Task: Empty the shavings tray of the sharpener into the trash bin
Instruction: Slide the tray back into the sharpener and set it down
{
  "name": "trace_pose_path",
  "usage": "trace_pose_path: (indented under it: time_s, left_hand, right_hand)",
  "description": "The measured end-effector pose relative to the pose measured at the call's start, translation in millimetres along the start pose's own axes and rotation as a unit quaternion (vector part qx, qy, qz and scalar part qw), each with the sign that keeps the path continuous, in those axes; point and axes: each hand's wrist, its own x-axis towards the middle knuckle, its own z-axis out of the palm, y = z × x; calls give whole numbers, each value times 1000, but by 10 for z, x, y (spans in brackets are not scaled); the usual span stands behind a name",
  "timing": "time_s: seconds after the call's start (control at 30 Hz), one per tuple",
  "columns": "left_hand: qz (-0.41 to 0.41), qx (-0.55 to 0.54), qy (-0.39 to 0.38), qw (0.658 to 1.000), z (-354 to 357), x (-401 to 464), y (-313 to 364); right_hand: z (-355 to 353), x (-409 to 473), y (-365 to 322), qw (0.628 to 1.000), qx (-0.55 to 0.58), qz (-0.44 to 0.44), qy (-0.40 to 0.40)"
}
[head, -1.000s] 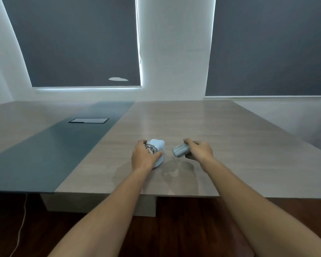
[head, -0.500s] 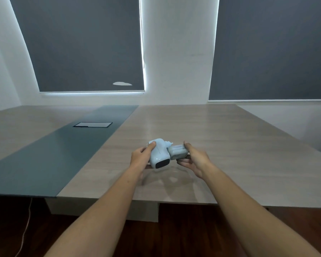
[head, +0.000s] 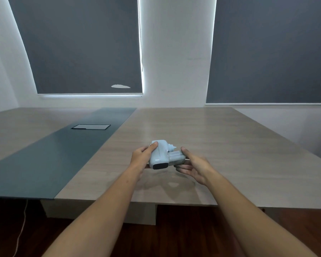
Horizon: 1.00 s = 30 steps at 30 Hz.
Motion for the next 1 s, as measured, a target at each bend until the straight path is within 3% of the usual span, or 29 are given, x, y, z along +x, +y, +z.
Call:
trace_pose_path:
  time_s: [0.4,0.57,0.73,0.87,1.0]
  left_hand:
    - [13,-6,-13,1000,72,-55,80]
    - [23,-1,-1,1000,-99,-99,90]
    - [56,51,111,991,-328,-73,57]
    - [96,182,238,949,-553,-102,2]
    - [108,244,296,917,-728,-133,-99]
  right_hand:
    - [262,-27,105,1000,-8,-16,-16]
    - [319,-4,114,997,-71,6,-26]
    - [394,-5,64,998,-62,6,-21]
    - [288,-19,101,999,-50,-9,7]
    - [122,-26,165,992,-90,-48,70]
